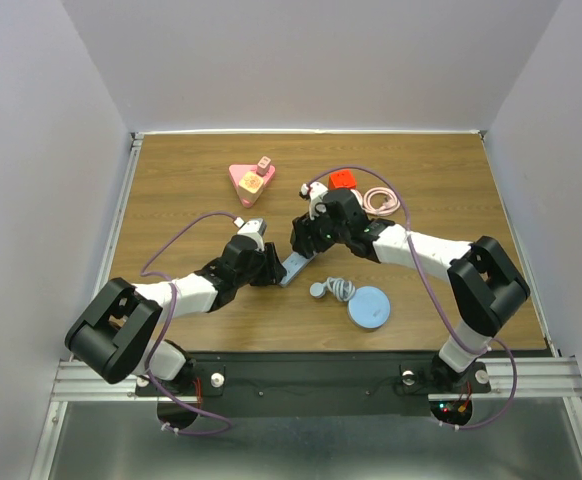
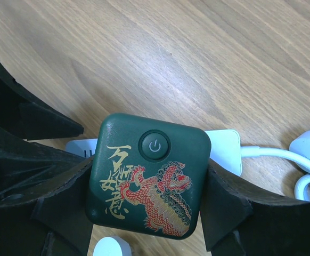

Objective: Insert the plug

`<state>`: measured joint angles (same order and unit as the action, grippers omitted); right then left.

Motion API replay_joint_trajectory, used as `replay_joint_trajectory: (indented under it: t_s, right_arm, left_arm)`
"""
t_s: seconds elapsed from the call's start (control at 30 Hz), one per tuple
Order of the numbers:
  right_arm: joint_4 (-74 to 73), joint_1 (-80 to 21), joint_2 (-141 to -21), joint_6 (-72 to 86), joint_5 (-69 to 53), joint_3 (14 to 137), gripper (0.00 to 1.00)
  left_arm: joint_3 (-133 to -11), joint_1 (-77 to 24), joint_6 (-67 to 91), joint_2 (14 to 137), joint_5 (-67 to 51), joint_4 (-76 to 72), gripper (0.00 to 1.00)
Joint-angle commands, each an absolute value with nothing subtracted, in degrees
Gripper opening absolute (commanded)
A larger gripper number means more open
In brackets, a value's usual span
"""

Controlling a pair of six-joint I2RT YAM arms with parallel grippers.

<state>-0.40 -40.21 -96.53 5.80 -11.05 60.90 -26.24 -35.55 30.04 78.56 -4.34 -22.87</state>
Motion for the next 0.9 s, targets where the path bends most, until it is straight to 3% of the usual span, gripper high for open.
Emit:
replay_joint_trajectory:
  t_s: [0.0, 0.87]
  right_arm:
    - [2.02, -40.52, -95.1, 5.98, -12.13, 62.4, 0.0]
    - [2.37, -40.52, -99.32, 5.8, -10.81, 62.32, 0.01]
  left_arm:
    - [-25.22, -35.33, 28.65, 78.84, -4.13, -20.3, 0.55]
    - [-25.22, -35.33, 28.39, 78.66, -4.31, -20.13, 0.55]
